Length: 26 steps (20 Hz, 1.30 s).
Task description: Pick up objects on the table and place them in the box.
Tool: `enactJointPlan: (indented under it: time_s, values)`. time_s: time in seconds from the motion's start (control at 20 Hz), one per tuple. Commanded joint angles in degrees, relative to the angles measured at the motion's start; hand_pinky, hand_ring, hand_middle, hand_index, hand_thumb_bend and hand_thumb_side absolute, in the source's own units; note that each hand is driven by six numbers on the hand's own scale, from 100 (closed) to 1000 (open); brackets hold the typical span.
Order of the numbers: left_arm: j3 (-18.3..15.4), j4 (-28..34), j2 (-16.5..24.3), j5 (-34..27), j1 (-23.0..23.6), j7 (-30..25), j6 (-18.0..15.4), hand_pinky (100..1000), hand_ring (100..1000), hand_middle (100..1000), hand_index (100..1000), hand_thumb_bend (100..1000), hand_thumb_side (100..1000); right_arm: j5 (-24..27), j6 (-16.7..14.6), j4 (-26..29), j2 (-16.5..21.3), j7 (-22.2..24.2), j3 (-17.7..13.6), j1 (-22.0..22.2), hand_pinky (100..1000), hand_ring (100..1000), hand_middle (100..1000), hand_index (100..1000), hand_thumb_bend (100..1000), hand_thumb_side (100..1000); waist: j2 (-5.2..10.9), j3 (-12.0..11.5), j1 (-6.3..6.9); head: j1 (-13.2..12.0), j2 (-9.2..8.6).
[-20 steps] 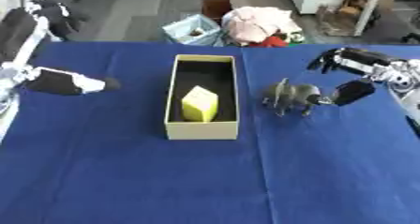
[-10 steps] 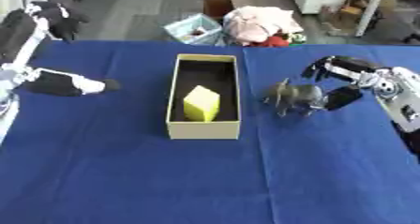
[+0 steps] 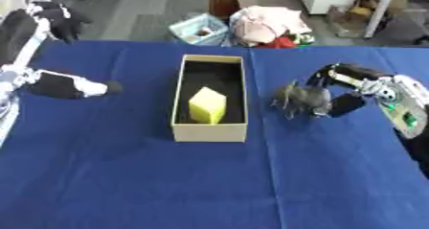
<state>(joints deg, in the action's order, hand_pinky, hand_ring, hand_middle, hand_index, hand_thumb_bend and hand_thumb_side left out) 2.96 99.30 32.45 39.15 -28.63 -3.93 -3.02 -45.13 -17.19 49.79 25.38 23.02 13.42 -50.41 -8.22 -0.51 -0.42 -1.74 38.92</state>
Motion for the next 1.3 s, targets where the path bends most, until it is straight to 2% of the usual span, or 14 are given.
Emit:
enactJointPlan:
  time_s: [0.05, 0.35, 0.55, 0.8, 0.9, 1.3]
  values:
    - [-0.4, 1.0, 0.8, -0.2, -0.6, -0.1, 0.0, 541, 482, 526, 742, 917, 403, -1.0, -0.1, -0.2, 0.7, -0.7, -0.8, -1.2, 754, 675, 664, 791, 394, 413, 0.74, -0.2, 0.08, 0.2, 0.36]
    - [-0.3, 0.9, 0.7, -0.2, -0.6, -0.3, -0.1, 541, 481, 526, 742, 917, 403, -2.4, -0.2, -1.3, 0.6, -1.8, -1.3, -1.1, 740, 624, 603, 749, 373, 406, 0.79, -0.3, 0.10, 0.2, 0.27]
    - [-0.3, 0.8, 0.7, -0.2, -0.5, -0.3, -0.1, 540, 481, 525, 741, 916, 403, -3.0, -0.3, -1.7, 0.7, -2.8, -1.6, -1.0, 679, 544, 513, 658, 340, 404, 0.83, -0.3, 0.06, 0.1, 0.31]
    - [-0.3, 0.5, 0.7, -0.3, -0.4, -0.3, -0.1, 540, 480, 525, 741, 915, 405, -3.4, -0.3, -1.8, 0.9, -4.2, -2.0, -1.0, 577, 448, 407, 540, 239, 400, 0.84, -0.4, -0.04, 0.1, 0.32]
    - [-0.2, 0.3, 0.6, -0.3, -0.3, -0.3, -0.1, 540, 480, 525, 741, 914, 405, -3.1, -0.2, -1.6, 0.9, -4.8, -2.2, -1.0, 553, 423, 382, 518, 214, 397, 0.84, -0.4, -0.05, 0.1, 0.35]
    - [-0.4, 0.4, 0.9, -0.4, -0.1, -0.3, -0.3, 543, 482, 526, 741, 906, 406, 1.0, 1.0, 2.7, 2.6, -4.9, -2.8, -3.3, 549, 412, 371, 513, 212, 394, 1.08, -0.4, -0.16, -0.1, 0.41]
